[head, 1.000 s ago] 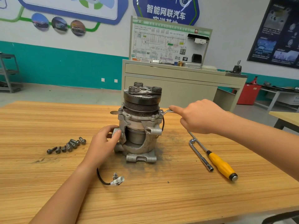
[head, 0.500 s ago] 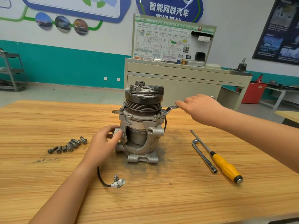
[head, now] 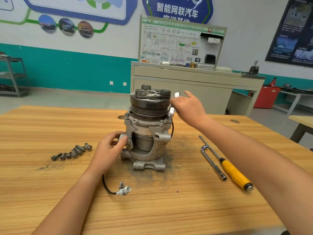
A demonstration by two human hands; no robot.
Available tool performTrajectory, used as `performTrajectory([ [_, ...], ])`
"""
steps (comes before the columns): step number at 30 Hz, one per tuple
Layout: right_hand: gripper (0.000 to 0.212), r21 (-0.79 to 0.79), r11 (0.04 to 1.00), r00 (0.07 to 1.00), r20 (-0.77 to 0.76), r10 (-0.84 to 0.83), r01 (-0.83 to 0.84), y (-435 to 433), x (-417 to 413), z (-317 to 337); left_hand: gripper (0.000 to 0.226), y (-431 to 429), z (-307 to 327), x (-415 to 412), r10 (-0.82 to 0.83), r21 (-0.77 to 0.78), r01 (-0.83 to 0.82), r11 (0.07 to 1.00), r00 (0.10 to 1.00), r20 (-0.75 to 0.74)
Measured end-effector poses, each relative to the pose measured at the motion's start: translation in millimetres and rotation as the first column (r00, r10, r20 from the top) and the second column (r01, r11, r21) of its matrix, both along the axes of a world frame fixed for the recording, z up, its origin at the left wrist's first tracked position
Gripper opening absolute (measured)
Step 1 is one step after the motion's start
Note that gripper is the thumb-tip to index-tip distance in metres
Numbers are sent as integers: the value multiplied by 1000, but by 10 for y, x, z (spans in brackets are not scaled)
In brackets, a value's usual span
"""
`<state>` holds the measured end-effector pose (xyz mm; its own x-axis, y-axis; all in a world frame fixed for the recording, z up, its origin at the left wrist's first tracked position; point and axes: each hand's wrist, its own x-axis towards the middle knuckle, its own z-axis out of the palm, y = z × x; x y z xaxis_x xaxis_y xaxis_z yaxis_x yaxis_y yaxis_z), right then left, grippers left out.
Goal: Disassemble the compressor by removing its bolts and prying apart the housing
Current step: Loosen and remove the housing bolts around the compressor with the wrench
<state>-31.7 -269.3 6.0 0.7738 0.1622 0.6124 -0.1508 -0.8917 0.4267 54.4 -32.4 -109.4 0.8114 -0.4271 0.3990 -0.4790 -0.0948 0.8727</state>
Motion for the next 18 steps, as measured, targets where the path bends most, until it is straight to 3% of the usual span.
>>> performTrajectory([
  [4, 35, 367, 930, 984, 155, -88, 25, 107, -370, 109, 11, -6, 15, -7, 5, -1, -5, 1000, 1000, 19],
  [7, 30, 604, 785, 987, -17, -160, 138, 206, -672, 208, 13, -11, 20, -13, 28, 5, -28, 1000, 999, 38],
  [10, 25, 448, 779, 884, -369, -286, 439, 332, -863, 325, 10, -12, 11, -7, 37, 8, -37, 999, 999, 38],
  [12, 21, 312, 785, 795, -499, -345, 536, 428, -919, 355, 11, -10, 10, -8, 37, 11, -38, 999, 999, 38],
  [18, 14, 150, 834, 723, -593, -354, 531, 646, -875, 365, 12, -9, 12, -24, 28, -14, -28, 1000, 1000, 5],
])
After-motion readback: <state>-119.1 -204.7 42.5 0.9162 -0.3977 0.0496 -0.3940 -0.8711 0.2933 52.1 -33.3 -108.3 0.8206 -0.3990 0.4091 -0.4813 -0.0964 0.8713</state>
